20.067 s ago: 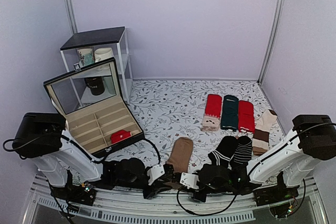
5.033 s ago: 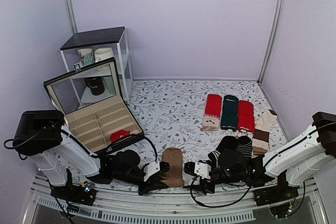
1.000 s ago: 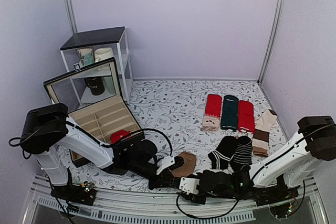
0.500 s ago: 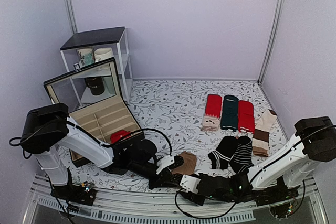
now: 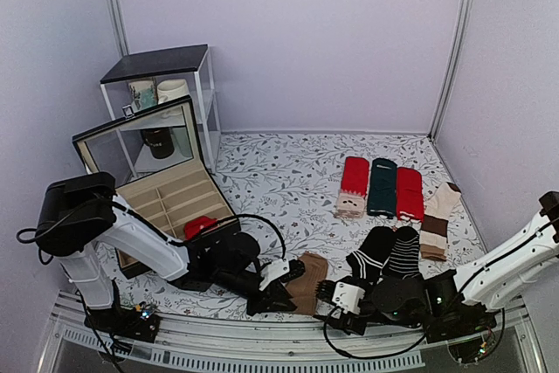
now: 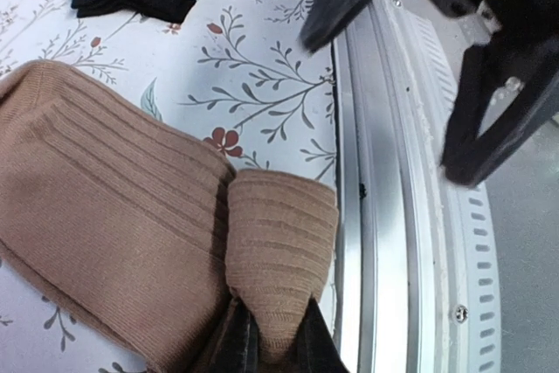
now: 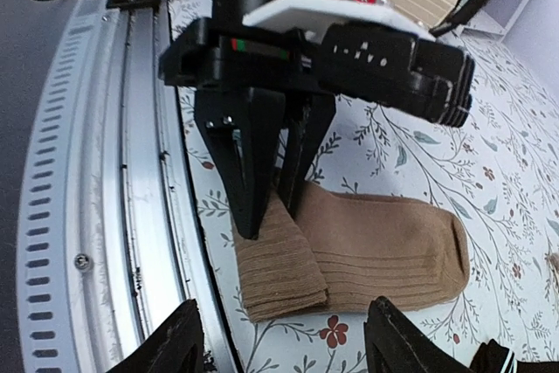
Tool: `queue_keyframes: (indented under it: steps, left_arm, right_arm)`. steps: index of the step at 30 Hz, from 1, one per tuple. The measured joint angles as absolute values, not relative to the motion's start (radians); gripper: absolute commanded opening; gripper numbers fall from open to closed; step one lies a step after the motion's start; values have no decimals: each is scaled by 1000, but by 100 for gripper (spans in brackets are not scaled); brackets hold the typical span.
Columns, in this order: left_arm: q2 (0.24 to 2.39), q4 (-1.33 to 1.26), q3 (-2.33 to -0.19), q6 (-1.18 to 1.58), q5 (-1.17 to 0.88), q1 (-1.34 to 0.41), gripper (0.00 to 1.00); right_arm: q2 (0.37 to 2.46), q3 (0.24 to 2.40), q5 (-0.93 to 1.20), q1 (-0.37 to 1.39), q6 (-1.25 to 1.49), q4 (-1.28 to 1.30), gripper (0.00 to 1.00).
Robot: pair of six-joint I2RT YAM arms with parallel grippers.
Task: Roll the socks
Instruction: Roll a pair of socks at the corner of the board.
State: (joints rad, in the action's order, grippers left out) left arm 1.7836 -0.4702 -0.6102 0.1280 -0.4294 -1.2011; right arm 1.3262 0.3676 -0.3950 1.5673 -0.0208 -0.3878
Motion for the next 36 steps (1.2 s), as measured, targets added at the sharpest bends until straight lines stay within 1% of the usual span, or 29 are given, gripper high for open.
queue_keyframes:
  steps: [4, 7, 13, 19, 28, 32, 34, 36]
  left_arm:
    - [1790, -480, -611, 128, -435, -1201, 0]
    - [1796, -487, -612, 128, -439, -1199, 0]
    - [1801, -491, -615, 128, -444, -1199, 0]
    - [1802, -492, -615, 128, -445, -1199, 0]
    - [1802, -493, -614, 128, -445, -1199, 0]
    - [1802, -493, -614, 128, -444, -1199, 0]
    - [1802, -493, -614, 128, -444, -1199, 0]
    - [1802, -493, -614, 128, -445, -1199, 0]
  right_arm:
    - [1236, 290, -300, 1528, -38, -459, 64]
    - [1237, 245, -241, 1502, -42, -495, 63]
    - [1346, 245, -175, 1485, -58, -591, 63]
    - [1491, 303, -144, 1465, -94, -678, 62]
    - [1577, 319, -136, 1452, -106, -752, 61]
    - [1620, 321, -136, 1452, -102, -776, 57]
    - [1634, 321, -134, 1452, -97, -785, 53]
    - [1636, 321, -133, 1452, -91, -789, 48]
